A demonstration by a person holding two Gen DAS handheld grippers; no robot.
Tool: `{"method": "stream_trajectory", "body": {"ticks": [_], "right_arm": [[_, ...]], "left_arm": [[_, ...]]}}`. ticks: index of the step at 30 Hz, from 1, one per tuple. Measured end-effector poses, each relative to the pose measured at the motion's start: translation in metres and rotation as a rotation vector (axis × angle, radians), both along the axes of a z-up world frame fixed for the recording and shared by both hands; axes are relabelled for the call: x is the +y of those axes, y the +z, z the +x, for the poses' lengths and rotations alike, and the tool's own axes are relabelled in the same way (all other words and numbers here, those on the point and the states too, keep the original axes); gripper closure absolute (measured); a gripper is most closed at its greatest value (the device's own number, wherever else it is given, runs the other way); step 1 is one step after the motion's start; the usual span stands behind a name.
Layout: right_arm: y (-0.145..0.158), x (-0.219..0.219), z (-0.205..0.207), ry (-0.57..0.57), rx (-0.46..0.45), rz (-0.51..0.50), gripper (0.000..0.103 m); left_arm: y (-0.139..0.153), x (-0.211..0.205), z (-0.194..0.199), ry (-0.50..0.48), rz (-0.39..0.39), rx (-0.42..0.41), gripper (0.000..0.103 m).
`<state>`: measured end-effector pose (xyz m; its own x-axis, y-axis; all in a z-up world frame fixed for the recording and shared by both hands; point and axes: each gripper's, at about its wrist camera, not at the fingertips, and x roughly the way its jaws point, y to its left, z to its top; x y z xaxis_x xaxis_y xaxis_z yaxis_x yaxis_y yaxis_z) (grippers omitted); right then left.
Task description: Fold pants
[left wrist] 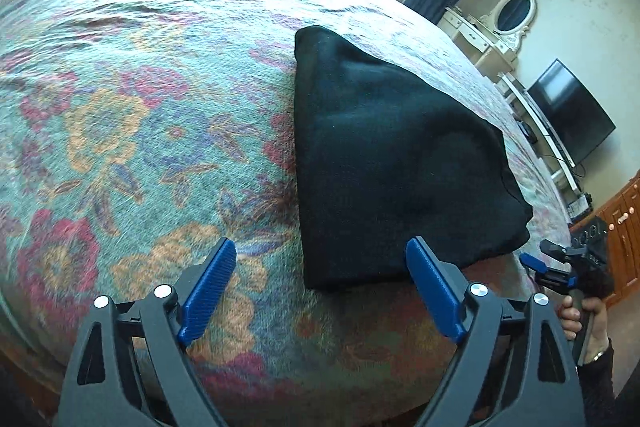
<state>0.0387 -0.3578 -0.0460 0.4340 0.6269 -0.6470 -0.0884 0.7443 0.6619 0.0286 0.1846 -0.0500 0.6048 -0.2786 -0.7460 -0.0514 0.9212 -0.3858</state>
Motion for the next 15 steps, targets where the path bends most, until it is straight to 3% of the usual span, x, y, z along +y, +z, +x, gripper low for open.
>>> {"method": "stream_trajectory", "body": {"ticks": [2, 7, 10, 15], "right_arm": [[0.01, 0.016, -0.015, -0.027, -0.058, -0.135, 0.017], [0.018, 0.052, -0.049, -0.017, -0.204, -0.363, 0.013], [0.024, 0.072, -0.063, 0.02, -0.279, -0.401, 0.009], [0.029, 0.094, -0.075, 0.064, -0.315, -0.432, 0.009]], "left_arm": [[0.003, -0.007, -0.008, 0.045, 0.052, 0.005, 0.017], [0.004, -0.036, -0.028, 0.087, 0.231, 0.038, 0.017], [0.003, -0.052, -0.034, 0.048, 0.296, 0.03, 0.017], [0.015, -0.072, -0.036, 0.048, 0.421, -0.001, 0.014]]}}
